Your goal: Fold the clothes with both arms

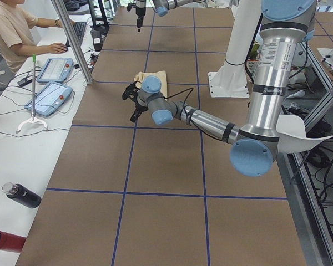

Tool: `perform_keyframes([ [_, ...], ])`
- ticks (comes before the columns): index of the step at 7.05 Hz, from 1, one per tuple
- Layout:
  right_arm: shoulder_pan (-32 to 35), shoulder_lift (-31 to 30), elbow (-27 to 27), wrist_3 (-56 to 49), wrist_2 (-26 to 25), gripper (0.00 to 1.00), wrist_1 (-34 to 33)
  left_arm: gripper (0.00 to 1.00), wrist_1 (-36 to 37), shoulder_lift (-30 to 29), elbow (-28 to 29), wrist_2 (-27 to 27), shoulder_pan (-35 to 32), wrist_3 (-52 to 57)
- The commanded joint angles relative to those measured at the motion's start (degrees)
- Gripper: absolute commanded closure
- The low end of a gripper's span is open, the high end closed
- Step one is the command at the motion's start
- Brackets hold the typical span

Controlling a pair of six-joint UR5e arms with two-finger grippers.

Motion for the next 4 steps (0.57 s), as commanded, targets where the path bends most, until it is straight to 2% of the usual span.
perform_keyframes([
  [1, 7.7, -3.4, 1.0, -19.3, 3.7, 0.00, -9.0, 0.01, 0.6, 6.7, 0.7, -9.3, -12.0, 16.6],
  [2, 10.8, -7.9, 3.0, -27.4, 4.8, 0.00, -11.1, 0.01, 0.5, 9.0, 3.1, -14.9, -19.0, 23.8],
  [3, 14.4, -10.0, 4.8, -33.1, 5.0, 0.00, -14.6, 0.01, 0.0, 13.4, 2.3, -15.5, -22.2, 26.4],
  [4, 16.5, -12.6, 7.4, -39.9, 5.0, 0.00, -20.0, 0.01, -0.1, 15.4, 1.1, -15.2, -24.9, 26.4],
])
